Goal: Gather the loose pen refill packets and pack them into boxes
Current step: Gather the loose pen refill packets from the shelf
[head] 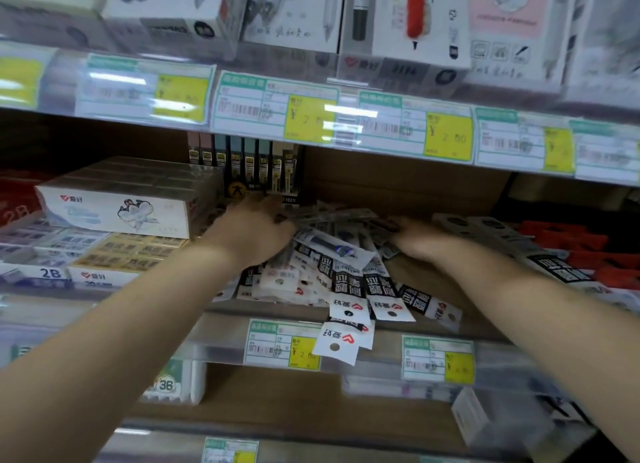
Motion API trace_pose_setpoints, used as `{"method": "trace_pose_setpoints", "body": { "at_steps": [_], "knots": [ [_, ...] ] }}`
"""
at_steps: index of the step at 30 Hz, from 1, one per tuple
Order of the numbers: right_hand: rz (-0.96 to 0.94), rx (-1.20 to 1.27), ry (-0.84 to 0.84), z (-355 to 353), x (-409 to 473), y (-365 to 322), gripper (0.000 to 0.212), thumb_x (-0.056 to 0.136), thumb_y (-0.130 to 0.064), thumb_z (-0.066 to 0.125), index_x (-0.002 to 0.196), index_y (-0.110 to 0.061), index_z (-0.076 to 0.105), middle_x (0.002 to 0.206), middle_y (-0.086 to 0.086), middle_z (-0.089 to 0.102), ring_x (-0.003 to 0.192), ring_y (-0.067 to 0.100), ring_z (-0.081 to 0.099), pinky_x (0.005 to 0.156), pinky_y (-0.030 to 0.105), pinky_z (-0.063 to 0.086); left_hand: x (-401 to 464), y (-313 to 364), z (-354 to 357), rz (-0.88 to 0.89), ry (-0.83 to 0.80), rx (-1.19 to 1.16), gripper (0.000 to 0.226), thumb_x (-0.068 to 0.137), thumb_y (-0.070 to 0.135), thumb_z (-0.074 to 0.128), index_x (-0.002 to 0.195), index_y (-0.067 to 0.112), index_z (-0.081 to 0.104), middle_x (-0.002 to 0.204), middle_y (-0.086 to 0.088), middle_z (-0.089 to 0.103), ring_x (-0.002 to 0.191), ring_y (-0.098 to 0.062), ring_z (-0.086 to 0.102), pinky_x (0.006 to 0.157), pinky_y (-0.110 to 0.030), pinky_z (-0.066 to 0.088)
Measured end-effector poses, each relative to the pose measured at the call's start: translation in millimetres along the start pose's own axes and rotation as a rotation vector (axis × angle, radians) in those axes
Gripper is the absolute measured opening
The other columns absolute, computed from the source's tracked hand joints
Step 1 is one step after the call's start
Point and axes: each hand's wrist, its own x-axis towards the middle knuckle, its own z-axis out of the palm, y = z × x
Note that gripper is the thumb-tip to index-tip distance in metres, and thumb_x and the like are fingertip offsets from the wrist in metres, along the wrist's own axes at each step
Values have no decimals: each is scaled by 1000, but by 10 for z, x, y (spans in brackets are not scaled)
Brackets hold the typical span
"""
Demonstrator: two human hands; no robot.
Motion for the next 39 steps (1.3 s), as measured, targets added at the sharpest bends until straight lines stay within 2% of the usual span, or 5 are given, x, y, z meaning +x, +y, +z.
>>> {"method": "trace_pose_setpoints", "body": {
  "at_steps": [6,14,23,29,39],
  "knots": [
    [-81,-176,93,165,9,-52,30,92,-20,52,120,-16,61,120,11,60,104,29,58,88,33,48,-33,86,206,66,-77,38,47,96,50,35,134,24,46,101,-8,64,67,-15,56,79,-30,50],
    [-334,-202,10,233,-298,-296,23,94,-13,47,80,0,60,96,21,64,77,24,53,51,26,29,-49,241,360,127,70,-30,40,99,37,34,112,10,60,106,-18,64,96,-34,59,77,-35,47],
    [-209,-77,-11,-129,-711,12,48,98,-33,41,143,-19,34,150,2,34,136,19,34,104,23,29,-321,408,123,17,-44,53,62,91,62,28,138,24,42,144,-13,39,131,-35,37,106,-46,34],
    [-155,169,-138,144,-995,-167,38,99,-28,38,135,-20,44,131,13,54,118,27,51,99,35,39,-502,620,334,20,-235,149,67,91,63,26,149,29,18,159,-8,4,144,-36,4,115,-51,12],
    [-79,346,-83,246,-831,-271,50,93,-12,41,141,-20,37,133,9,50,116,26,52,97,32,44,-407,690,394,15,-202,136,53,99,43,23,149,32,14,160,0,-2,145,-33,-4,117,-48,1]
  ]
}}
